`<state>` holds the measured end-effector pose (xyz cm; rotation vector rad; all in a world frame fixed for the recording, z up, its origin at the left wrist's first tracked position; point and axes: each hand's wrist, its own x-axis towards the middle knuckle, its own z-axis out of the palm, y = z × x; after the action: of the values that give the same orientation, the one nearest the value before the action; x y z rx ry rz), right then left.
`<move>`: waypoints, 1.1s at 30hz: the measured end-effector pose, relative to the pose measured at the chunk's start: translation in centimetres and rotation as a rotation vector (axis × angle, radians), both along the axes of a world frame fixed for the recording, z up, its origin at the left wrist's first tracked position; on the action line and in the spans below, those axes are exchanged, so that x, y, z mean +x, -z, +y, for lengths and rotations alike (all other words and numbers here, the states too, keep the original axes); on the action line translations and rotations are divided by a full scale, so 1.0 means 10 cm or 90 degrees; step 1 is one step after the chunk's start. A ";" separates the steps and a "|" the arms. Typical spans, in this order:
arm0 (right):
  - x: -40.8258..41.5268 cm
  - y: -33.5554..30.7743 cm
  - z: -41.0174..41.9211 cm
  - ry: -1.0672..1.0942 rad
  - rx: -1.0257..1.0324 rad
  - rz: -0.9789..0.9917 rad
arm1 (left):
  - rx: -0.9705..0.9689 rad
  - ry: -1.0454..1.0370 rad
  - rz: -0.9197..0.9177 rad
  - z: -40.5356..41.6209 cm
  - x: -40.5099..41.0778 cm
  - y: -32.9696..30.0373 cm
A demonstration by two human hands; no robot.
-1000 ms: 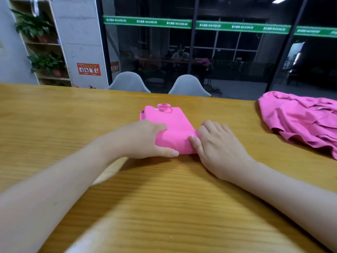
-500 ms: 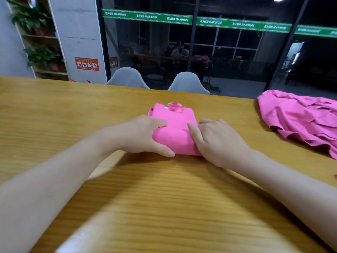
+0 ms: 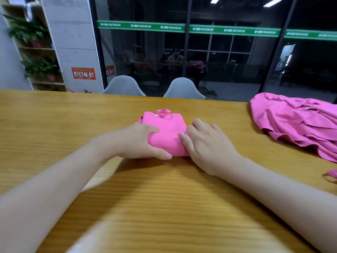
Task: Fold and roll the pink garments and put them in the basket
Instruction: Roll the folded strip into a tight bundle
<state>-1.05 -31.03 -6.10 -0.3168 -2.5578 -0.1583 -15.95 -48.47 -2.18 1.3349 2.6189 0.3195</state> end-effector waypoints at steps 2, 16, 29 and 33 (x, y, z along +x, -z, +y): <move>-0.04 -0.01 0.00 0.012 -0.006 0.009 | -0.007 -0.002 0.005 -0.01 0.00 -0.01; -0.17 0.01 0.12 -0.038 0.035 0.039 | -0.003 -0.007 0.076 0.04 -0.19 0.03; -0.22 -0.15 0.24 -0.090 -0.222 -0.088 | 0.011 0.027 0.141 0.02 -0.04 -0.02; -0.11 -0.01 0.23 -0.121 -0.005 -0.027 | 0.058 0.038 0.032 0.04 -0.17 0.01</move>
<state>-2.17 -28.70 -6.01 -0.0734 -2.6140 -0.0855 -17.64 -48.09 -2.28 1.4653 2.6285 0.4056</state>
